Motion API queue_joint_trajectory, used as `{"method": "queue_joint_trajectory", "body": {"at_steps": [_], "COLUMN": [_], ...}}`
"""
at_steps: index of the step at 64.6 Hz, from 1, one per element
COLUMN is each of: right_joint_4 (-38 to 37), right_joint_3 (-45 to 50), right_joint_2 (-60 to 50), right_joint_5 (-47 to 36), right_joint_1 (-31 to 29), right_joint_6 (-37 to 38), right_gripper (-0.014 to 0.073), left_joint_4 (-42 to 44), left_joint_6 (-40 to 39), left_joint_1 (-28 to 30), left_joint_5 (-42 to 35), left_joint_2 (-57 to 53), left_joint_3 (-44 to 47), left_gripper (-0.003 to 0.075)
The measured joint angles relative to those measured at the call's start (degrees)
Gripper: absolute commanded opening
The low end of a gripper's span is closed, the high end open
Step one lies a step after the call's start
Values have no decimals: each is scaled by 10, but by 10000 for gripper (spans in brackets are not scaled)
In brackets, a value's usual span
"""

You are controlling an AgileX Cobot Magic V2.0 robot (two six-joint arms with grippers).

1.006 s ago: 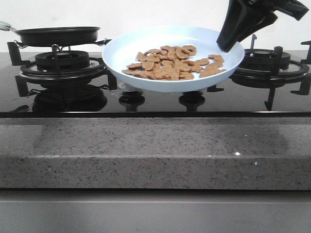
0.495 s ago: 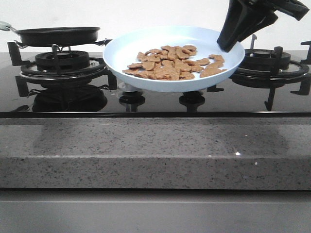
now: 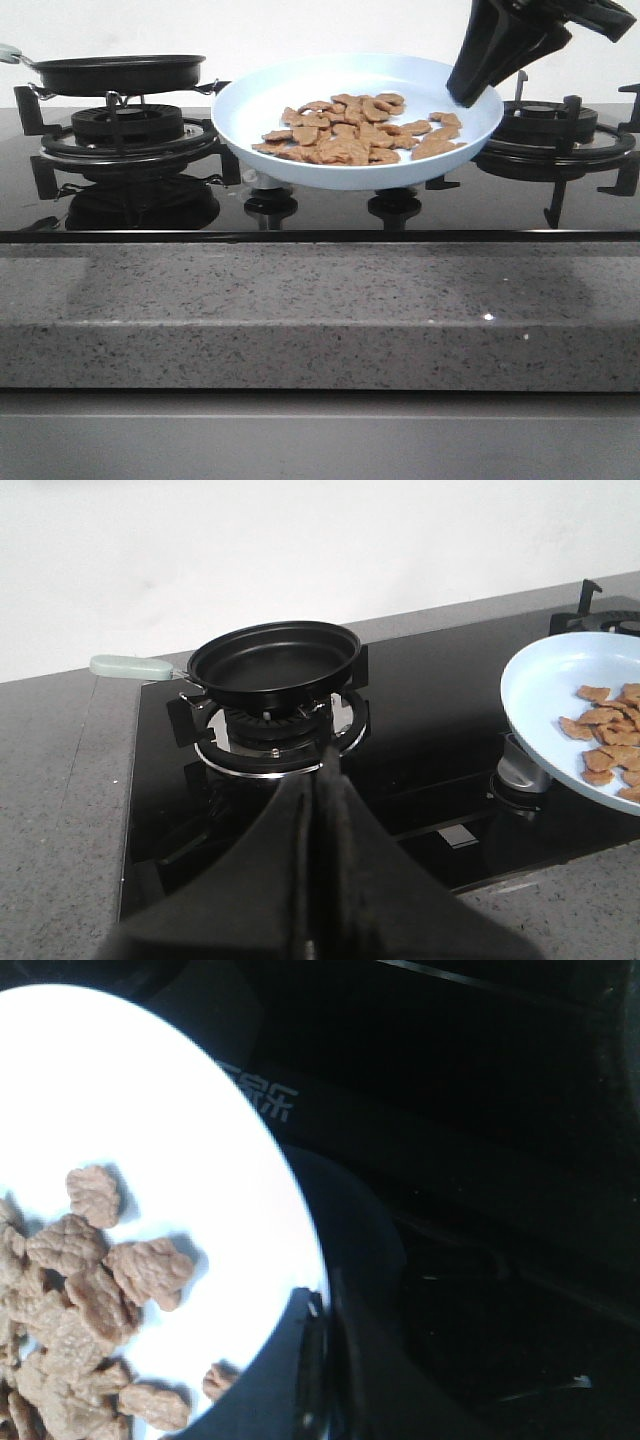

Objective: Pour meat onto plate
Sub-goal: 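Release the pan handle and withdraw the left gripper, then lower the blue plate with meat back between the burners using the right gripper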

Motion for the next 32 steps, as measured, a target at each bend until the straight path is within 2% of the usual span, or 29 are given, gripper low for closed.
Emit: {"method": "queue_joint_trajectory", "body": {"at_steps": [20,32], "right_joint_4": [15,19], "right_joint_3": [-1,-68], "right_joint_2": [0,34], "right_joint_5": [-6,-4], "right_joint_1": [0,0], "right_joint_6": [0,0], "right_gripper": [-61,-61], "left_joint_4": [0,0], "left_joint_6": [0,0], "left_joint_1": [0,0], "left_joint_5": [-2,-3], "left_joint_2": [0,0], "left_joint_3": [0,0], "left_gripper": [-20,-20]}}
